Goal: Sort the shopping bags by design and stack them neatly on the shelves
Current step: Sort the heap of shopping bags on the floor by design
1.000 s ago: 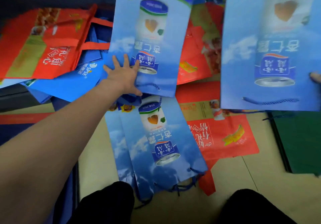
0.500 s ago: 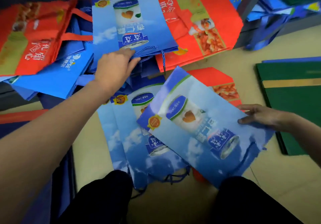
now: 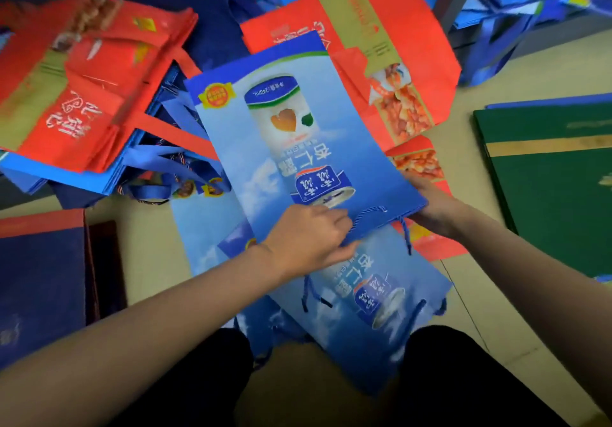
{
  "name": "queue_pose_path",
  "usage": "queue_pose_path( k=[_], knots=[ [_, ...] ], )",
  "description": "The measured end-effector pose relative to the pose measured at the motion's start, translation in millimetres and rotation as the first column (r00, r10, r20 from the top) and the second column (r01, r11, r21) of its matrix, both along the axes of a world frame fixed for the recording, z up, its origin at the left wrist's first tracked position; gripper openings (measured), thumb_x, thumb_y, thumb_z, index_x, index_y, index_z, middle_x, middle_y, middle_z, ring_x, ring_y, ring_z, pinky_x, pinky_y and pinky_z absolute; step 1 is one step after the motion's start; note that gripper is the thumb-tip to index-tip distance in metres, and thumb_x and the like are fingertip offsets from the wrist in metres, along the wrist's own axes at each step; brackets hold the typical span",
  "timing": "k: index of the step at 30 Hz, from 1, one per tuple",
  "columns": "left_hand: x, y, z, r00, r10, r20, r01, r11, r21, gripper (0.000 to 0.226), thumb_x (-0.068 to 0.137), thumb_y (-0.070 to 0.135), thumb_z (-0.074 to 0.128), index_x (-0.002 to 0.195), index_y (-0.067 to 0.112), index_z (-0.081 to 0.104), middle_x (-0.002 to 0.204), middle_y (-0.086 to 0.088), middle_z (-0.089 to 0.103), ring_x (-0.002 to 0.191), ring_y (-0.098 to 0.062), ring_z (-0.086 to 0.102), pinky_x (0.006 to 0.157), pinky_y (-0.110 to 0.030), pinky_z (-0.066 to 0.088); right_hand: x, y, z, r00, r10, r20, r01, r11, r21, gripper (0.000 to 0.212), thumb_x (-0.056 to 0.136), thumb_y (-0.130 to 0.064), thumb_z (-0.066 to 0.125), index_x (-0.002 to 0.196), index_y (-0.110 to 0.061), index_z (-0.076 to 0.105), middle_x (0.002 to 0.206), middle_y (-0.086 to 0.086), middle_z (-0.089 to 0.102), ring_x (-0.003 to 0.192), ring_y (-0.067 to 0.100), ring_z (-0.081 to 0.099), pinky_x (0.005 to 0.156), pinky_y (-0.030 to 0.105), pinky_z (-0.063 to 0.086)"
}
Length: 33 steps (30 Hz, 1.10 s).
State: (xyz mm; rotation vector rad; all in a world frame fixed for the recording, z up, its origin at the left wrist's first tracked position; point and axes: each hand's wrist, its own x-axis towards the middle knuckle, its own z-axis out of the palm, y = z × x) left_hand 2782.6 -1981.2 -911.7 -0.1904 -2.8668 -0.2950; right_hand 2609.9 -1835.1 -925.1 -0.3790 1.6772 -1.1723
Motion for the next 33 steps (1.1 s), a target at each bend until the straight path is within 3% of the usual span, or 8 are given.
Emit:
queue_pose_path(
  k=[2,4,10,14,20,25,29,33],
  knots=[
    [4.2,-4.5,-0.8,0.997,0.075,-0.024,-0.071,0.987,0.146,0.043,0.086,0.040,0.041,0.080,0.011,0.073,0.089,-0.004,0.072,0.073,-0.020,0.070,0.050,-0.030,0.055,-2.5,-7.3,13.0,0.948,-0.188,0.259,0.220,0.970,-0.102,0.021,0.090,-0.021,0.054,0.102,-0.010,0.067,0.088,-0.004,0.073,0.075,0.006,0.067,0.064,0.017,0.053],
    [11.4,-23.3,-3.9,0.986,0.158,-0.050,-0.151,0.981,0.121,0.046,0.090,0.039,0.039,0.104,0.008,0.070,0.114,-0.011,0.067,0.102,-0.026,0.065,0.079,-0.038,0.055,-8.6,-11.9,23.4,0.898,-0.218,0.382,0.277,0.955,-0.107,0.031,0.094,-0.029,0.041,0.095,-0.016,0.069,0.087,-0.003,0.073,0.074,0.008,0.069,0.060,0.019,0.055],
    [43.9,-86.3,-12.6,0.758,0.560,0.334,-0.573,0.816,-0.069,0.071,0.085,0.046,0.048,0.145,0.010,0.035,0.154,-0.018,0.020,0.141,-0.043,0.018,0.106,-0.060,0.020,-10.0,-38.5,32.4,0.990,-0.062,-0.126,0.067,0.997,0.032,0.040,0.085,0.008,0.059,0.120,-0.011,0.059,0.091,-0.001,0.070,0.072,0.011,0.066,0.077,0.032,0.055],
    [56.6,-103.7,-28.1,0.737,0.566,0.370,-0.506,0.825,-0.253,0.094,0.060,0.028,0.085,0.141,0.008,0.041,0.151,-0.025,0.023,0.135,-0.052,0.023,0.093,-0.068,0.033,-8.8,-62.6,21.9,0.932,-0.134,-0.337,0.152,0.988,0.028,0.038,0.083,0.009,0.061,0.111,-0.016,0.056,0.099,0.010,0.063,0.069,0.007,0.060,0.068,0.025,0.050],
    [40.5,-132.0,-32.7,0.771,0.520,0.369,-0.414,0.848,-0.331,0.102,0.053,0.015,0.084,0.139,-0.008,0.034,0.137,-0.046,0.028,0.123,-0.067,0.025,0.099,-0.069,0.027,-15.0,-95.7,13.9,0.686,0.198,-0.701,-0.104,0.979,0.175,0.077,0.083,0.004,0.062,0.147,-0.007,0.021,0.150,0.010,0.030,0.136,0.021,0.031,0.102,0.016,0.020],
    [32.6,-167.5,-10.4,0.759,0.570,0.317,-0.573,0.814,-0.092,0.085,0.085,0.023,0.060,0.145,-0.010,0.010,0.145,-0.044,0.006,0.134,-0.057,0.015,0.106,-0.060,0.028,-16.9,-144.9,40.3,0.749,-0.069,-0.659,0.042,0.997,-0.057,0.077,0.079,0.009,0.060,0.147,-0.010,0.028,0.147,0.005,0.037,0.133,0.016,0.037,0.104,0.008,0.020],
    [5.8,-191.3,19.6,0.605,0.702,0.376,-0.760,0.650,0.009,0.096,0.089,0.024,0.060,0.147,0.000,-0.012,0.148,-0.032,0.023,0.117,-0.047,0.047,0.090,-0.046,0.038,-47.8,-166.0,88.1,0.525,-0.060,-0.849,0.052,0.998,-0.039,0.069,0.083,0.005,0.053,0.145,-0.013,0.032,0.146,0.006,0.041,0.130,0.014,0.039,0.091,0.001,0.024],
    [-10.5,-211.9,23.9,0.568,0.647,0.508,-0.777,0.625,0.072,0.097,0.087,0.020,0.064,0.146,-0.005,-0.009,0.154,-0.026,0.009,0.142,-0.035,0.018,0.113,-0.036,0.018,-82.3,-161.4,128.8,0.381,-0.104,-0.919,0.132,0.990,-0.057,0.066,0.085,-0.003,0.057,0.145,-0.010,0.032,0.147,0.006,0.038,0.130,0.010,0.037,0.102,0.012,0.023]
  ],
)
